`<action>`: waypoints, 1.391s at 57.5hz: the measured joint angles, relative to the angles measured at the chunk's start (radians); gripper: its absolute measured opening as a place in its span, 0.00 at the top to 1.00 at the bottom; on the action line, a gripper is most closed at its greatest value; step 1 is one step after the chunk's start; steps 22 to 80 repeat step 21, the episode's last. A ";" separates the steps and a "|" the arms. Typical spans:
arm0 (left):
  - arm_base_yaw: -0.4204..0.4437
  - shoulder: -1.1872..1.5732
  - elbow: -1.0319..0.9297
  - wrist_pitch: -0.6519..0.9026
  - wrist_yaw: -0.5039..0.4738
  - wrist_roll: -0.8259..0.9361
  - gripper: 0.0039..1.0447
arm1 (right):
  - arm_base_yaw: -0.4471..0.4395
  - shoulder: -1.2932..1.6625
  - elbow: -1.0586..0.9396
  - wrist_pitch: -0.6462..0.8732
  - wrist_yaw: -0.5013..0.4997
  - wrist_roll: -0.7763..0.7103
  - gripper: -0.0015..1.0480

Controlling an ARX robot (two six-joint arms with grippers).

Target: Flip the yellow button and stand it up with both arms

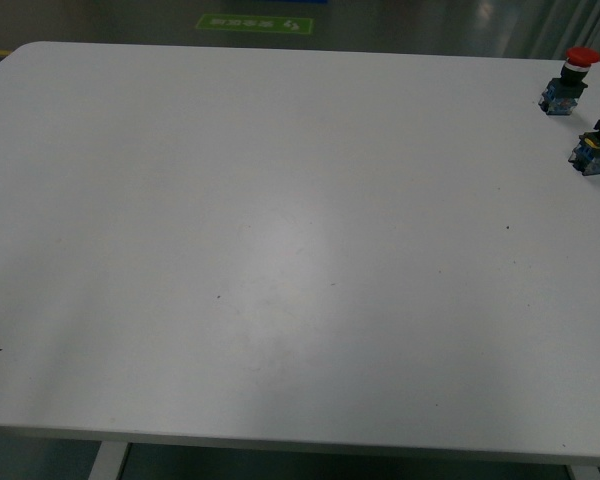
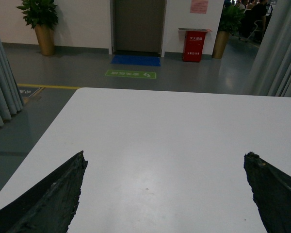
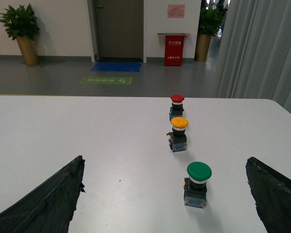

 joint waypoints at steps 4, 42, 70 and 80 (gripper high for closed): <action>0.000 0.000 0.000 0.000 0.000 0.000 0.06 | 0.000 0.000 0.000 0.000 0.000 0.000 0.07; 0.000 0.000 0.000 0.000 0.000 0.000 0.06 | 0.000 0.000 0.000 0.000 0.000 0.000 0.07; 0.000 0.000 0.000 0.000 0.000 0.000 0.06 | 0.000 0.000 0.000 0.000 0.000 0.000 0.07; 0.000 0.000 0.000 0.000 0.000 0.000 0.06 | 0.000 0.000 0.000 0.000 0.000 0.000 0.07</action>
